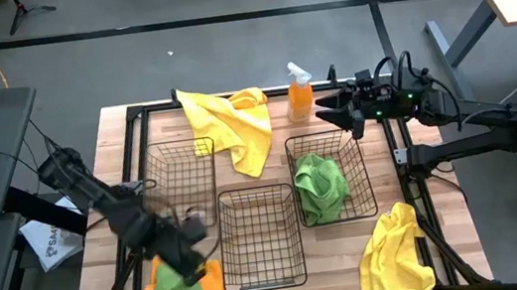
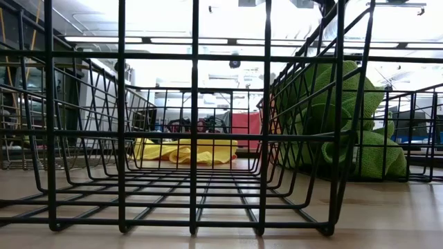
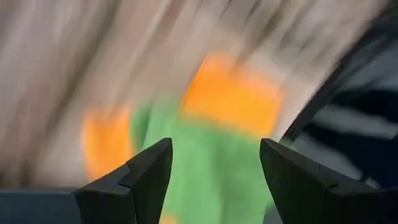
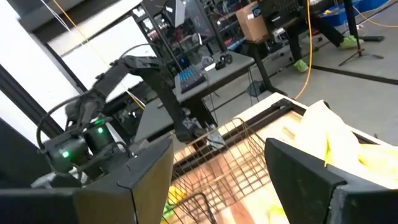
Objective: Sort microfiber towel by color & place in baskets
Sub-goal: Put the green microfiber cloth into the right basket
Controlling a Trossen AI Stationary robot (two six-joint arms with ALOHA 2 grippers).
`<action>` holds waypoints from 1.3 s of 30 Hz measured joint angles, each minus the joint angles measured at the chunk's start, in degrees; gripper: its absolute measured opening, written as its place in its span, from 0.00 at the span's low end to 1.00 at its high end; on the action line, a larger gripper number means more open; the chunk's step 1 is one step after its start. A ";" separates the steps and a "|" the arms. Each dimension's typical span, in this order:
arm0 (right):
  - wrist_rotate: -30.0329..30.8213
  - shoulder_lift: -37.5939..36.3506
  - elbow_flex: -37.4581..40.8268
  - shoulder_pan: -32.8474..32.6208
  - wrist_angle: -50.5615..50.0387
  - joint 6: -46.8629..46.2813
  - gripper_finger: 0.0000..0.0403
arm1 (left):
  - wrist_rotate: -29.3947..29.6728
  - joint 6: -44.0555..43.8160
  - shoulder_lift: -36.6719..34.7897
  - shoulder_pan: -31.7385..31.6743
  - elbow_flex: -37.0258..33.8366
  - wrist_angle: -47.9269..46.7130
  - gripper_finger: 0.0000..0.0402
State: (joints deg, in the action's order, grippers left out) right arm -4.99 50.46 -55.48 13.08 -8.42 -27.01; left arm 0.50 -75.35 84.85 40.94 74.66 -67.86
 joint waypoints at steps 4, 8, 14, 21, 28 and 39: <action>0.00 0.00 0.00 0.00 -1.63 0.27 0.62 | -13.05 -14.03 1.76 3.61 -1.72 -6.45 0.58; 0.00 0.00 0.00 0.00 -2.35 0.26 0.62 | -13.56 -19.97 2.63 6.17 -1.89 -5.27 0.58; 0.02 0.00 0.00 0.00 -2.56 0.05 0.62 | -14.20 -20.20 4.94 7.12 -2.04 -1.49 0.58; 0.04 0.00 0.00 0.00 -2.69 0.05 0.62 | -17.39 -19.91 6.32 7.24 -9.52 5.21 0.58; 0.07 0.24 0.00 0.00 -3.39 0.05 0.62 | -18.32 -16.88 6.30 6.70 -13.67 5.14 0.56; 0.42 0.26 0.00 0.00 -3.61 1.32 0.62 | -24.71 -3.40 0.87 5.81 -6.47 4.57 0.04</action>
State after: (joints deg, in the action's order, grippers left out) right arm -4.57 50.72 -55.48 13.08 -12.03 -25.69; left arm -24.21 -78.76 85.72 46.75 68.19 -63.29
